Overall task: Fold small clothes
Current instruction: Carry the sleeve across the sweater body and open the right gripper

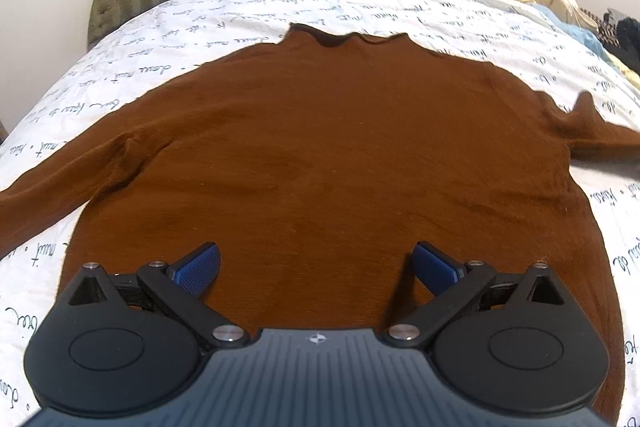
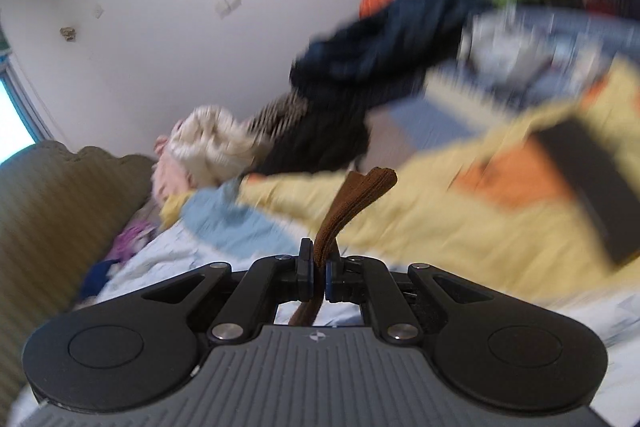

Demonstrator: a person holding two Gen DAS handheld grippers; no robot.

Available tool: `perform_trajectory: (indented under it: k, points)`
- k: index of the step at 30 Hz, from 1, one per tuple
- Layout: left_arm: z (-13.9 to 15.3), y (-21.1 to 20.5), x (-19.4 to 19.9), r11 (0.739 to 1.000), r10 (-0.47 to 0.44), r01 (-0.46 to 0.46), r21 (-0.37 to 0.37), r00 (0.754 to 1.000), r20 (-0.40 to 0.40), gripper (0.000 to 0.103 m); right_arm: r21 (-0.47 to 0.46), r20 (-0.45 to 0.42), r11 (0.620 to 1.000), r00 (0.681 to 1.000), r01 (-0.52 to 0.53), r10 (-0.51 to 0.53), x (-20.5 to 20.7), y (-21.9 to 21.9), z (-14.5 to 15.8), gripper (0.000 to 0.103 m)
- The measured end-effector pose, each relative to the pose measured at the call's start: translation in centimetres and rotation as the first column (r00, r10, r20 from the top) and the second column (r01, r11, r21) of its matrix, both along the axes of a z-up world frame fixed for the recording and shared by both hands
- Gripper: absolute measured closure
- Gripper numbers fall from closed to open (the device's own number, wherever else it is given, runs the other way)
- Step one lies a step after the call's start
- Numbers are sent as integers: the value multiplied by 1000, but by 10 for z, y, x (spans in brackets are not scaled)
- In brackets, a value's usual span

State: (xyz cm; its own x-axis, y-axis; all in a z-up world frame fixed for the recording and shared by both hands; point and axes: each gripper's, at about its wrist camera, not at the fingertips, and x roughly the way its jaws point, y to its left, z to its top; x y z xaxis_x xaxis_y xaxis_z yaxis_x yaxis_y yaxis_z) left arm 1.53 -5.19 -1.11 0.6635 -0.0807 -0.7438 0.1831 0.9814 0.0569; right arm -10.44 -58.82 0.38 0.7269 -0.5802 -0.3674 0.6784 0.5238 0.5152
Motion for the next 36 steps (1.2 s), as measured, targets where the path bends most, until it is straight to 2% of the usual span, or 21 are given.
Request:
perform_trajectory:
  k: [3, 6, 9, 13, 19, 29, 36]
  points:
    - [2, 7, 1, 1000, 13, -13, -9, 1000, 7, 0, -142, -27, 989, 999, -32, 28, -8, 30, 15, 93]
    - [3, 14, 4, 999, 35, -34, -7, 999, 11, 0, -247, -70, 959, 990, -139, 126, 3, 70, 28, 93]
    - [3, 22, 5, 998, 56, -56, 6, 998, 17, 0, -301, -99, 917, 965, -261, 242, 21, 112, 34, 93]
    - [2, 30, 6, 996, 77, -78, 36, 997, 27, 0, -290, -119, 864, 912, -411, 394, 50, 159, 36, 93]
    - [1, 42, 6, 994, 99, -100, 38, 995, 32, 0, -275, -169, 782, 829, -560, 533, 86, 221, 38, 93]
    - [-4, 52, 8, 993, 113, -114, 33, 993, 21, 0, -238, -256, 652, 694, -720, 673, 128, 309, 31, 93]
    - [-3, 63, 8, 991, 132, -133, 28, 991, 24, 0, -190, -262, 612, 640, -768, 722, 154, 342, 24, 93]
